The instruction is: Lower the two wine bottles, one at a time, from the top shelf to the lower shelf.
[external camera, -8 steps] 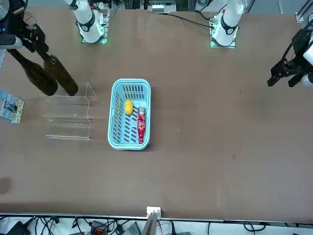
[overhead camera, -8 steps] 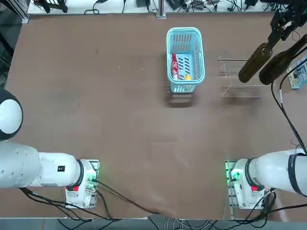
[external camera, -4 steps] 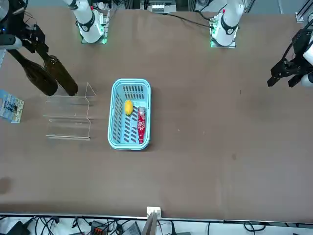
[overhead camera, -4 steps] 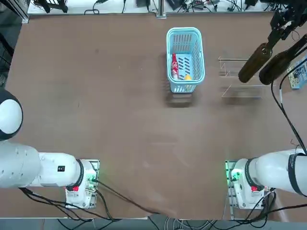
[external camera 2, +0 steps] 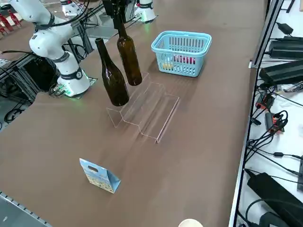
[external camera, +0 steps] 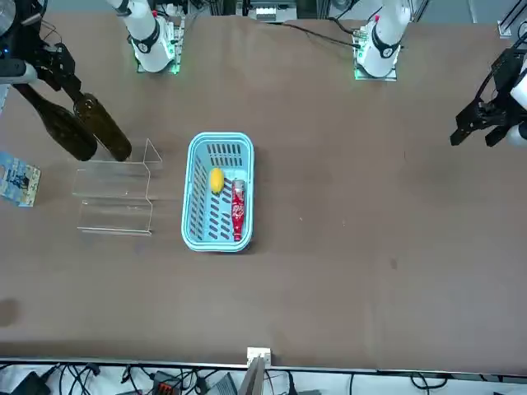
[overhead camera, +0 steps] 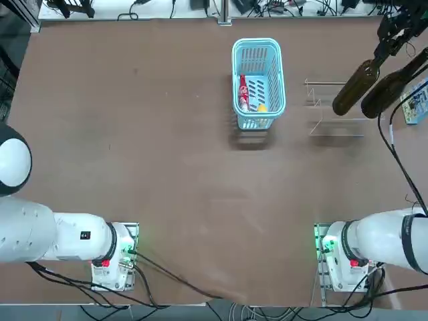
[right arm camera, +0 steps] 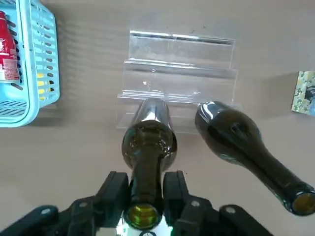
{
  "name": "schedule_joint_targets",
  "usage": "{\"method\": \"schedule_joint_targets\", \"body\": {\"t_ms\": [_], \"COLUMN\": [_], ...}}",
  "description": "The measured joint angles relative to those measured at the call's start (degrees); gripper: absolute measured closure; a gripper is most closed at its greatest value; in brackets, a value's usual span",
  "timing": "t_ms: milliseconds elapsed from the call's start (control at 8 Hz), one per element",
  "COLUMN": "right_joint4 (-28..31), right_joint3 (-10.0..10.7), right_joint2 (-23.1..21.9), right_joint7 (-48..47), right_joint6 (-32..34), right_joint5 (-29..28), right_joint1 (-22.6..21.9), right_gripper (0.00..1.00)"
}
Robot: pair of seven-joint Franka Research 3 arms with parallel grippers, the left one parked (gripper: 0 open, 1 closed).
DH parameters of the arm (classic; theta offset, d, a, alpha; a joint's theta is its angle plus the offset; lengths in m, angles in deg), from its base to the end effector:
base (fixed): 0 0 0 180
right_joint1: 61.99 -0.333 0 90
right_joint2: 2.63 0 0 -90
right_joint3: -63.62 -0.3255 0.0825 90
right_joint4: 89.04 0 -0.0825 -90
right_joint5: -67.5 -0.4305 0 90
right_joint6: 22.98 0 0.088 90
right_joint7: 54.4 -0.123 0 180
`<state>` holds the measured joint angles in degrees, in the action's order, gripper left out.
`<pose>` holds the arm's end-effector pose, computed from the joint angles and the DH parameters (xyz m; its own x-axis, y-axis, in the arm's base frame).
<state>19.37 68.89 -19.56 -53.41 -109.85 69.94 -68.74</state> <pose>0.4949 0.0019 0.6094 0.9955 0.0468 -0.0818 0.0481 -0.9987 0.0144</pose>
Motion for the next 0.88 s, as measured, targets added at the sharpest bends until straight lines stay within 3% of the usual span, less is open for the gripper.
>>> {"method": "schedule_joint_targets", "body": {"t_ms": [250, 875], "right_joint4": [0.0, -0.1], "right_joint3": [0.0, 0.0], "right_joint2": [0.0, 0.2], "right_joint7": [0.0, 0.1], "right_joint6": [-0.7, -1.4], "right_joint5": [0.0, 0.0], "right_joint1": [0.0, 0.0], "right_gripper": [0.62, 0.62]}}
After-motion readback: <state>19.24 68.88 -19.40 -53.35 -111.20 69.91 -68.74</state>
